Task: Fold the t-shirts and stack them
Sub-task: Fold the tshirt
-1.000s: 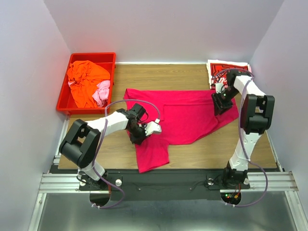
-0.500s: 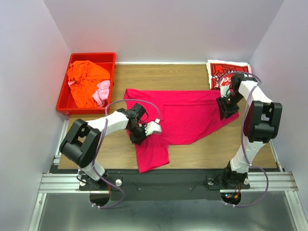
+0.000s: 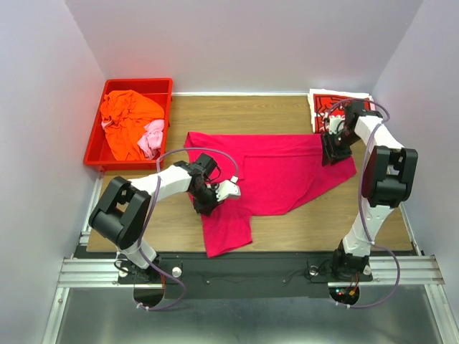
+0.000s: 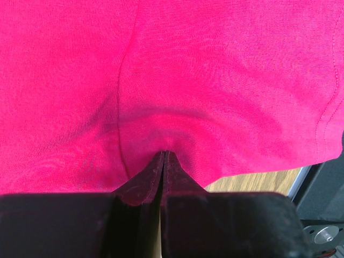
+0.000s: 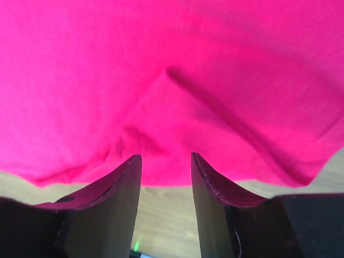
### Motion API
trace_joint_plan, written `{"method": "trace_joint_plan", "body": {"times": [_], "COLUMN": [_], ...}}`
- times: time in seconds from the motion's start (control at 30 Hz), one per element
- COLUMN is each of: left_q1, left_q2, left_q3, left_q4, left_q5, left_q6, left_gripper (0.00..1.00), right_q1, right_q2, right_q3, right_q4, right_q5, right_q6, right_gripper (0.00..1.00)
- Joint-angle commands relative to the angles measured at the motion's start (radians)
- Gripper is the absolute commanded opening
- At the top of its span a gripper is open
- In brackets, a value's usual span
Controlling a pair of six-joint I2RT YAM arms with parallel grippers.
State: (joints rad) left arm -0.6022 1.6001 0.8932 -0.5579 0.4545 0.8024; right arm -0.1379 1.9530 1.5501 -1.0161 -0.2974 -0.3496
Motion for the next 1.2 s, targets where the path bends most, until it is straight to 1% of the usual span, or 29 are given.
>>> {"method": "trace_joint_plan", "body": {"times": [0.0, 0.4, 0.6, 0.8, 1.0, 1.03, 1.07, 1.17], "left_q1": [-0.004, -0.002, -0.001, 0.002, 0.002, 0.002, 0.002, 0.002], "left_q2": [0.061, 0.078, 0.081, 0.083, 0.081, 0.081, 0.080, 0.072], "left_q3": [-0.017, -0.011, -0.019, -0.023, -0.016, -0.014, -0.013, -0.013], "left_q4": [0.023, 0.021, 0.024, 0.026, 0.021, 0.021, 0.019, 0.015], "left_q5": [0.006, 0.006, 0.003, 0.003, 0.003, 0.004, 0.001, -0.005], "left_q6": [0.008, 0.011, 0.012, 0.014, 0.011, 0.011, 0.009, 0.006], "left_gripper": [0.10, 0.10, 0.10, 0.10, 0.10, 0.10, 0.10, 0.10], "right_q1": [0.003, 0.061, 0.084, 0.084, 0.084, 0.084, 0.084, 0.084], "right_q2": [0.033, 0.147, 0.172, 0.146, 0.135, 0.136, 0.138, 0.124], "right_q3": [0.071, 0.172, 0.153, 0.101, 0.085, 0.085, 0.085, 0.085], "right_q4": [0.096, 0.152, 0.157, 0.157, 0.160, 0.159, 0.159, 0.156], "right_q5": [-0.023, -0.013, 0.010, 0.061, 0.081, 0.080, 0.073, 0.069], "right_q6": [0.030, 0.055, 0.054, 0.031, 0.014, 0.017, 0.017, 0.024], "right_gripper": [0.47, 0.48, 0.46, 0.45, 0.45, 0.43, 0.38, 0.29]}}
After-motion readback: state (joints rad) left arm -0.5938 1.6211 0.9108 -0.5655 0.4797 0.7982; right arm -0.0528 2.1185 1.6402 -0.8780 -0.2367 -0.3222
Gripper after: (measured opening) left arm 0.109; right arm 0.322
